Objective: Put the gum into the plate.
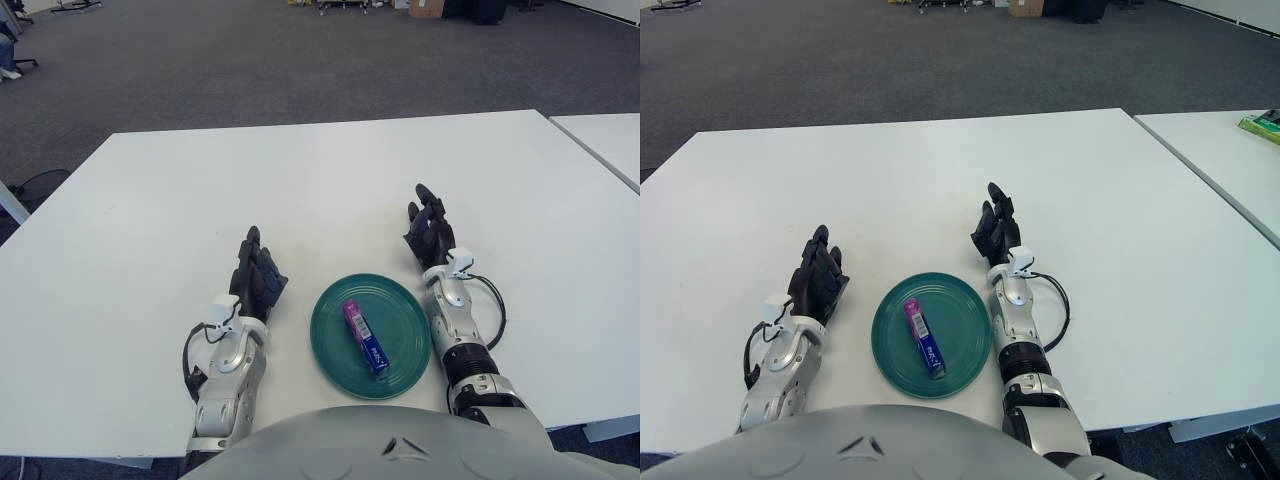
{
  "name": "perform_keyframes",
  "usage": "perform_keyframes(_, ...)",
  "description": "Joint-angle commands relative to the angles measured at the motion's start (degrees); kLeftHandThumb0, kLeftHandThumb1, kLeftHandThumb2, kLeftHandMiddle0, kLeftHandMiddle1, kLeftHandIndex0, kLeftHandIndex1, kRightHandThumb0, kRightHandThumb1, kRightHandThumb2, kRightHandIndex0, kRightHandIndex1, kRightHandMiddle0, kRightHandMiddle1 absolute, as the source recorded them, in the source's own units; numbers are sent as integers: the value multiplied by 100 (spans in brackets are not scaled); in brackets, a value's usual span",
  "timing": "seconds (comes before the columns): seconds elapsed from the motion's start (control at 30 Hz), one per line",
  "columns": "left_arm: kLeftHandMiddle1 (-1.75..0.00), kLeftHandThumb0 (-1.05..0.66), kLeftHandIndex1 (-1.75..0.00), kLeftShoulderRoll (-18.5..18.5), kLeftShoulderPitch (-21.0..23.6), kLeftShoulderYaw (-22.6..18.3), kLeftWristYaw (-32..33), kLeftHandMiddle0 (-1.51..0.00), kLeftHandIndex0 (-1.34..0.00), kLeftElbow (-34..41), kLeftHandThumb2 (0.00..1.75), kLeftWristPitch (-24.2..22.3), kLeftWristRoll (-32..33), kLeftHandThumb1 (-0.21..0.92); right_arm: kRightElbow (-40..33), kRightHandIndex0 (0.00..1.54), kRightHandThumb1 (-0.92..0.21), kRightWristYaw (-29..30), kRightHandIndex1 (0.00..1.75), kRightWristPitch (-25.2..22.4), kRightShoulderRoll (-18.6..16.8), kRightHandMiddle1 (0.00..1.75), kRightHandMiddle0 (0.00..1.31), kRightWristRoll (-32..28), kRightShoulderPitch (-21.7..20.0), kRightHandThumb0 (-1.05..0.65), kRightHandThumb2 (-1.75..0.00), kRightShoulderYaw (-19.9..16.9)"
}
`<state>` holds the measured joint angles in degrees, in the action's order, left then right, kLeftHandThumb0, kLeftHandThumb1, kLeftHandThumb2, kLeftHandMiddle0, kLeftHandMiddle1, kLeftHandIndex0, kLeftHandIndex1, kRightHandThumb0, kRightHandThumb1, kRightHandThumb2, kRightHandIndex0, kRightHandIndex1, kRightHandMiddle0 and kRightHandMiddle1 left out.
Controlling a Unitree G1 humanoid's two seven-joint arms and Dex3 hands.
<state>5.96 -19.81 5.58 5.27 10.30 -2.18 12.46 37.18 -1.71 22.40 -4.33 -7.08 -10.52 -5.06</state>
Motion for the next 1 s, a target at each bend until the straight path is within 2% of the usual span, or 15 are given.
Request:
perform_keyframes(0.0, 0, -104, 0, 87, -64, -14, -34, 0, 0, -391, 107, -215, -17, 92, 810, 19, -92, 153, 0, -654, 143, 41, 0, 101, 756, -83, -88, -104)
perform_keyframes(0.2, 0, -103, 0, 79, 23, -125, -179, 0, 0, -991, 108, 148, -42, 92, 705, 18, -92, 217, 0, -460, 226, 41, 0, 266, 887, -85, -89, -108)
perform_keyframes(0.27, 0, -102, -1, -8, 111, -275, -346, -1, -2, -1535, 106, 551, -34, 92, 661, 17, -92, 219, 0, -322, 293, 40, 0, 348, 961, -82, -90, -93)
perform_keyframes(0.33, -1, -101, -3, -140, 370, -421, -446, -3, -5, -2545, 105, 1372, -227, 92, 577, 15, -92, 273, 0, -37, 382, 38, 0, 484, 1099, -81, -92, -69)
perform_keyframes(0.4, -1, -99, -16, -192, 510, -417, -398, -6, -2, -3085, 103, 1931, -472, 92, 503, 12, -92, 329, 0, 176, 438, 35, 0, 589, 1210, -79, -94, -56)
perform_keyframes(0.47, -1, -98, -27, -190, 547, -397, -360, -9, -1, -3258, 102, 2176, -588, 92, 471, 11, -92, 356, 0, 256, 452, 33, 0, 640, 1257, -78, -95, -57)
perform_keyframes(0.57, -1, -98, -34, -222, 630, -377, -334, -10, 0, -3619, 102, 2690, -784, 92, 336, 9, -92, 499, 0, 423, 492, 30, 0, 840, 1399, -77, -97, -8)
perform_keyframes(0.7, -1, -99, -40, -186, 678, -427, -623, -11, 0, -3877, 102, 3250, -657, 92, 66, 6, -92, 623, 0, 542, 573, 25, 0, 1125, 1603, -78, -100, 99)
perform_keyframes(0.97, 0, -104, -38, -103, 690, -518, -974, -9, 0, -3948, 103, 3585, -472, 92, -571, 2, -92, 593, 0, 333, 672, 14, 0, 1280, 1953, -81, -104, 211)
